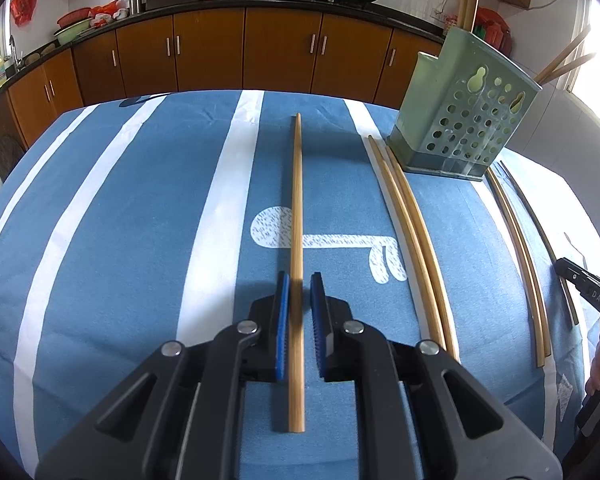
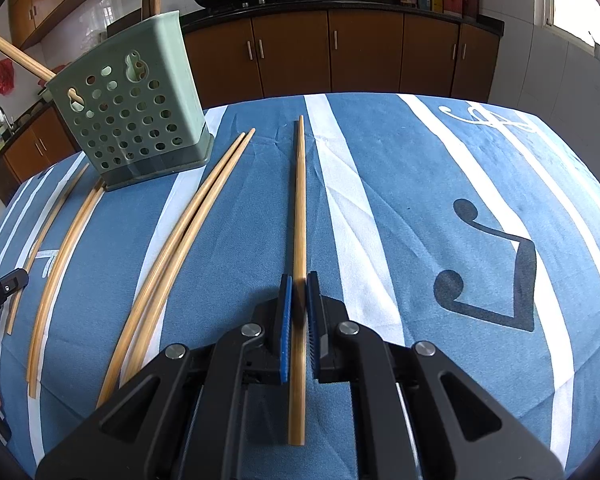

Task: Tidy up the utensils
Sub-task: 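Lift the held chopstick with the right gripper while the left gripper lifts its chopstick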

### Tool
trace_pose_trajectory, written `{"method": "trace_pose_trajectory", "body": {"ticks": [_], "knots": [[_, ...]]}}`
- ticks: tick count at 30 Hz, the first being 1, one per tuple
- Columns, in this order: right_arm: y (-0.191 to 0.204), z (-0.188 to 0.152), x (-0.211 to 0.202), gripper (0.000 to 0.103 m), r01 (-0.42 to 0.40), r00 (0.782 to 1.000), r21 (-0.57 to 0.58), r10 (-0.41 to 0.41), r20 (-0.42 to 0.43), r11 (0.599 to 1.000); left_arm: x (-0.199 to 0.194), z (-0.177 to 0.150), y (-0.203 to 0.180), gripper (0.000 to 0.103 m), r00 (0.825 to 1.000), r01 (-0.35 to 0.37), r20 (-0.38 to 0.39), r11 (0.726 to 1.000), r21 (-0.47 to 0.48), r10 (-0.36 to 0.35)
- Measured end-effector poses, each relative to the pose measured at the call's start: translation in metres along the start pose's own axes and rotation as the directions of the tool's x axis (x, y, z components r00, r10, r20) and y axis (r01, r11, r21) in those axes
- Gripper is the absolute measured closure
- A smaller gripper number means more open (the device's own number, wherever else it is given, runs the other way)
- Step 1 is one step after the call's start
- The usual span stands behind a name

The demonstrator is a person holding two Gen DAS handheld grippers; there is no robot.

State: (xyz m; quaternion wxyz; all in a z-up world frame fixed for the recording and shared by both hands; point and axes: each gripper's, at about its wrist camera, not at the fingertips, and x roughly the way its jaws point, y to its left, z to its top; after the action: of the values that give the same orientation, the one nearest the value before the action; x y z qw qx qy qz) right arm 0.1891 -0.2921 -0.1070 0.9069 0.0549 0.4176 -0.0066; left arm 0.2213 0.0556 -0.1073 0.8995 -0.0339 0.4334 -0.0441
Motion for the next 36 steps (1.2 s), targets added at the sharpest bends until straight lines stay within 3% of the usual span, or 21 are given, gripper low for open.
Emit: {"method": "trace_pose_trajectory", "body": {"ticks": [12, 20, 24, 28, 36], "knots": [[0.001, 0.0, -0.001, 0.094, -0.002, 1.0, 0.002, 0.002, 0.0, 1.0, 0.0, 0.0, 0.0, 0.09, 1.0, -0.002, 0.0, 1.0, 0.001, 0.002], [-0.003, -0.011, -0.009, 0.094, -0.025, 1.0, 0.0, 0.025, -0.004, 1.0, -0.008, -0.012, -0.01, 0.09, 0.999, -0.05, -0.005, 0.997, 0.062, 0.051], [-0.007, -0.014, -0.012, 0.095, -0.044, 0.999, 0.016, 0.044, 0.002, 0.999, -0.012, -0.015, -0.006, 0.095, 0.999, -0.047, -0.006, 0.998, 0.041, 0.047], [-0.012, -0.013, -0.031, 0.095, -0.045, 0.997, 0.022, 0.044, 0.061, 0.999, -0.019, -0.016, -0.005, 0.095, 0.998, -0.055, -0.01, 0.997, 0.046, 0.055], [-0.024, 0.005, -0.076, 0.095, -0.059, 0.975, 0.053, 0.046, 0.216, 0.997, -0.069, 0.005, -0.002, 0.095, 0.992, -0.041, 0.124, 0.999, 0.026, 0.037]]}}
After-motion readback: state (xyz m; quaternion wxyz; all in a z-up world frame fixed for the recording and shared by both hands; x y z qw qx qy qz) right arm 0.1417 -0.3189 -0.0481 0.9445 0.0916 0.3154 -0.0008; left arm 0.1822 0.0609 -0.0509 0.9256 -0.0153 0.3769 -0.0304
